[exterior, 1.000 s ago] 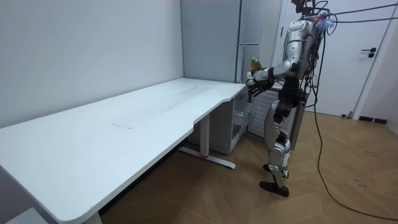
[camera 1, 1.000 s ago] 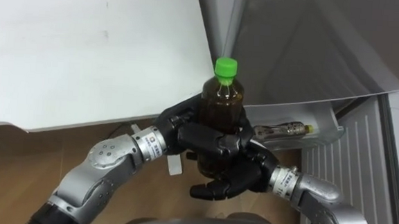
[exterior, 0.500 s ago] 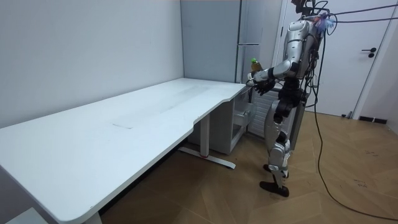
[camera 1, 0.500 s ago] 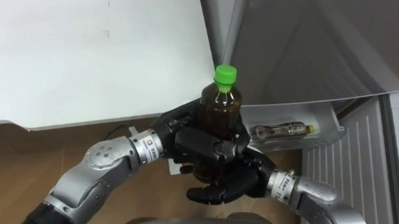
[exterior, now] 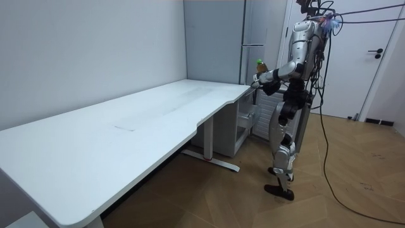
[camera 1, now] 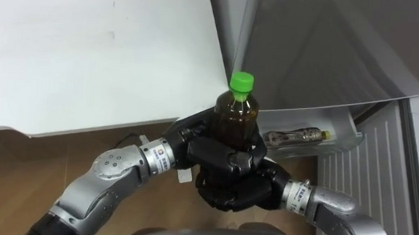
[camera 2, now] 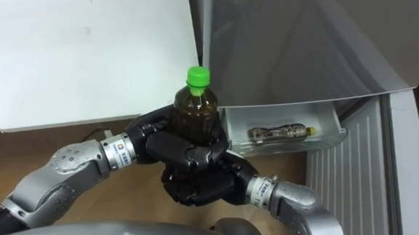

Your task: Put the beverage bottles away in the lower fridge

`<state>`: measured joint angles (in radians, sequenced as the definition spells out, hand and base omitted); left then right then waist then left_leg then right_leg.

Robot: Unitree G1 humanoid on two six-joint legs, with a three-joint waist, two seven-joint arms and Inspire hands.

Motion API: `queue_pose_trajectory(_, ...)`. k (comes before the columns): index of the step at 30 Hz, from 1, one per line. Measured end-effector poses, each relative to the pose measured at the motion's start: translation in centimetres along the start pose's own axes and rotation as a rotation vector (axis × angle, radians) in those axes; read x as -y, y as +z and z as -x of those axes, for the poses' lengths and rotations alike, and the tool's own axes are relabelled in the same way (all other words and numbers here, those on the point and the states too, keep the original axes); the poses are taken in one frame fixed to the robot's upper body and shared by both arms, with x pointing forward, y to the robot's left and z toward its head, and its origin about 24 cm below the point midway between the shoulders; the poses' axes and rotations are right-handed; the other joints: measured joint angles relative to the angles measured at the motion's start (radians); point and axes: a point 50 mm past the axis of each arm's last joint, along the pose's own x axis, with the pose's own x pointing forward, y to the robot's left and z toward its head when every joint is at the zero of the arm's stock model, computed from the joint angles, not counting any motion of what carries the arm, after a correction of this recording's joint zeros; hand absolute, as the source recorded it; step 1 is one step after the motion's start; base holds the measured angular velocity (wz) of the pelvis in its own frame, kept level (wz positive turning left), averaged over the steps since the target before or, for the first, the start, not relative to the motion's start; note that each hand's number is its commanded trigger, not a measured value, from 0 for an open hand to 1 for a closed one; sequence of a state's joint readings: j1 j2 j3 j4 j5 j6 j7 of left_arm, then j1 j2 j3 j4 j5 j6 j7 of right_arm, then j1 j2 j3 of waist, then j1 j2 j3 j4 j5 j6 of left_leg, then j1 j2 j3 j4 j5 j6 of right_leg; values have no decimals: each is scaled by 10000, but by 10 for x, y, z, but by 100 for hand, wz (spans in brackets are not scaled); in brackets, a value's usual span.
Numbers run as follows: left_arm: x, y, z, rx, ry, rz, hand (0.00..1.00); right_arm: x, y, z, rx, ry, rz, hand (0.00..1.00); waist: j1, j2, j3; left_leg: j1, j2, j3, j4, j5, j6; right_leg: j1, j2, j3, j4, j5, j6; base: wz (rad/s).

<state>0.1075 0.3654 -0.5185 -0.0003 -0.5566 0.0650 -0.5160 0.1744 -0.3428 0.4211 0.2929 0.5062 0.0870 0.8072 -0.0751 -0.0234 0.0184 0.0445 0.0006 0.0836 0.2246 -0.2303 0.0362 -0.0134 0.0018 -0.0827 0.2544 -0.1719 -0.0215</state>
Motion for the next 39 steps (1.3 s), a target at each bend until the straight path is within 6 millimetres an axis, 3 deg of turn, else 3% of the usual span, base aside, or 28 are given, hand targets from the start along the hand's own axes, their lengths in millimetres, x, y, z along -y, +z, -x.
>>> queue_pose_trajectory(5,0,0,0,-1,7,11,100,0,0,0,-2,7,2,100,4,-1,0,6,0,17,-12,0,0,-8,-1,0,0,0,0,0)
queue_pose_trajectory(6,0,0,0,-1,7,12,94,0,0,0,-2,7,2,100,4,-2,0,8,1,20,-15,0,0,-10,-1,0,0,0,0,0)
queue_pose_trajectory(8,0,0,0,-2,8,13,26,0,0,0,-2,7,2,100,4,-2,0,8,2,25,-18,0,0,-15,0,0,-1,0,0,0)
queue_pose_trajectory(9,0,0,0,-3,10,14,0,0,0,0,-3,7,2,100,4,-3,0,7,3,27,-19,0,0,-17,1,-1,-1,0,0,0)
queue_pose_trajectory(39,-2,-2,2,-132,-14,6,0,1,-2,2,-258,50,-148,100,7,-10,-35,14,13,93,-28,0,0,-47,-4,-17,16,2,-2,0)
